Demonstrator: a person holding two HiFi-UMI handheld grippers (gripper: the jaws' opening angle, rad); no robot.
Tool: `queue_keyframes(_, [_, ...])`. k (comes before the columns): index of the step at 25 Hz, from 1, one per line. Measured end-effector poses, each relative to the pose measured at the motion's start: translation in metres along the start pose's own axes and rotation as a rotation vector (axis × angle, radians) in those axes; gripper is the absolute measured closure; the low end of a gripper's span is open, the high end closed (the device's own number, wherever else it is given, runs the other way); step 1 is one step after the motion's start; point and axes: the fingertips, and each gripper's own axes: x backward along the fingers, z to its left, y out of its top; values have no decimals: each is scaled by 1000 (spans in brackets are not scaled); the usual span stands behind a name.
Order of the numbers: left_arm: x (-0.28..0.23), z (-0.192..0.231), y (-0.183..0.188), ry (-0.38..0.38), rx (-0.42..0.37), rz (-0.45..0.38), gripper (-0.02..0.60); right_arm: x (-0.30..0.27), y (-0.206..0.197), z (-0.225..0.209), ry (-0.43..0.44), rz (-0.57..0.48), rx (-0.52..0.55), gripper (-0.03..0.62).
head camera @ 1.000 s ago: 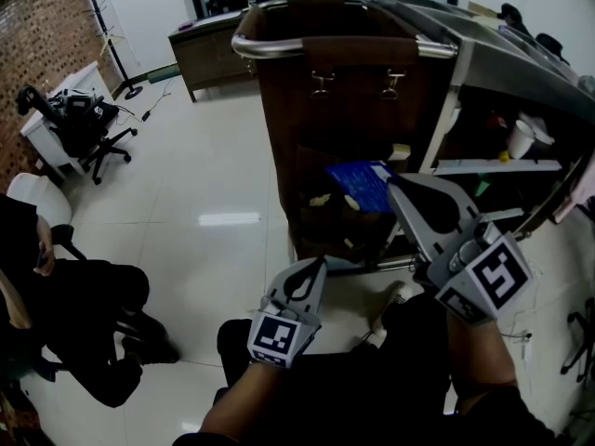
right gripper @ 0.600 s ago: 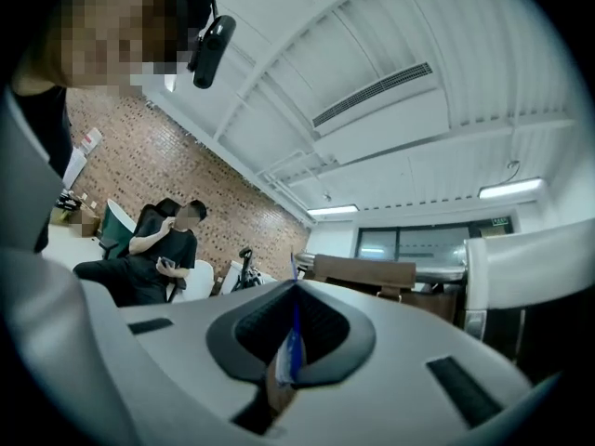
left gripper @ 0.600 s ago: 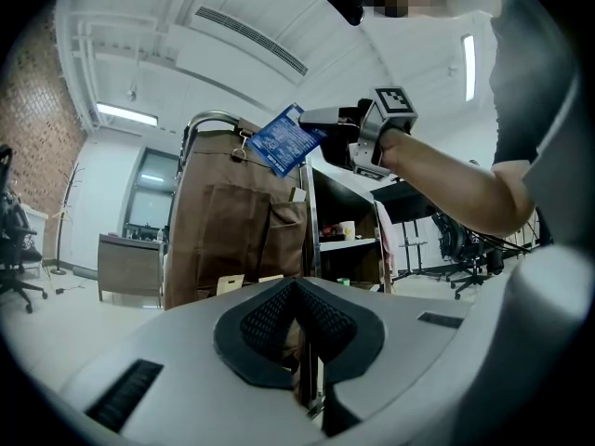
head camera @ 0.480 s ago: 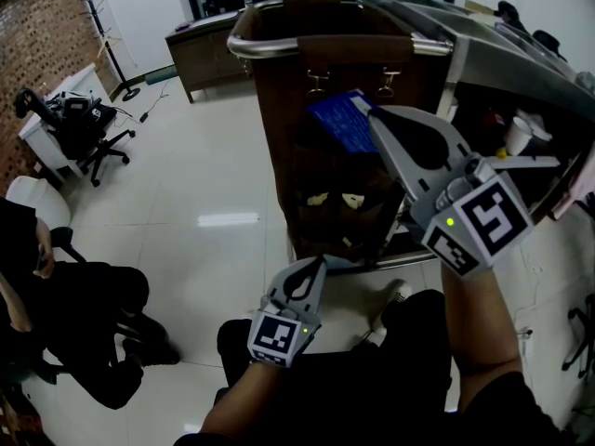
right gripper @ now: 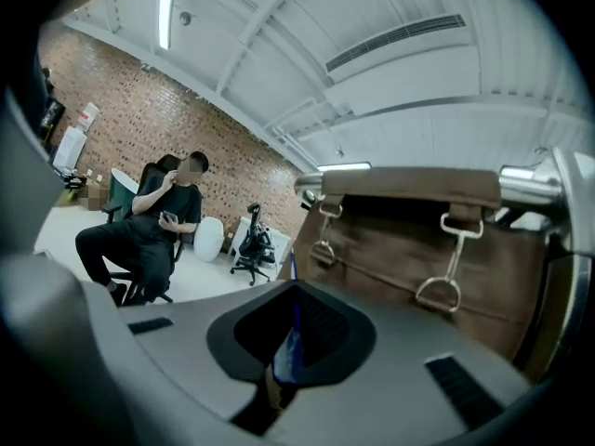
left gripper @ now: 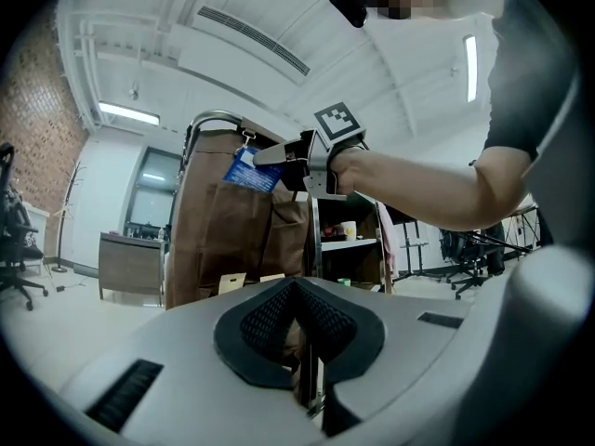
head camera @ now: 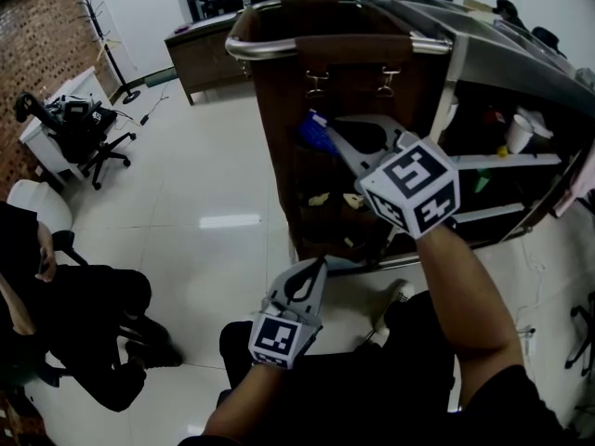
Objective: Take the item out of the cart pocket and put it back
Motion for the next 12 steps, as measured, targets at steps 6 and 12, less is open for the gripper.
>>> queue_keyframes(6, [-1, -3, -1, -11, 4, 2, 581, -24, -31, 11, 42, 110, 33, 574])
queue_keyframes(12, [0, -1, -1, -1, 10, -7, 581, -32, -47, 12, 44, 145, 74, 574])
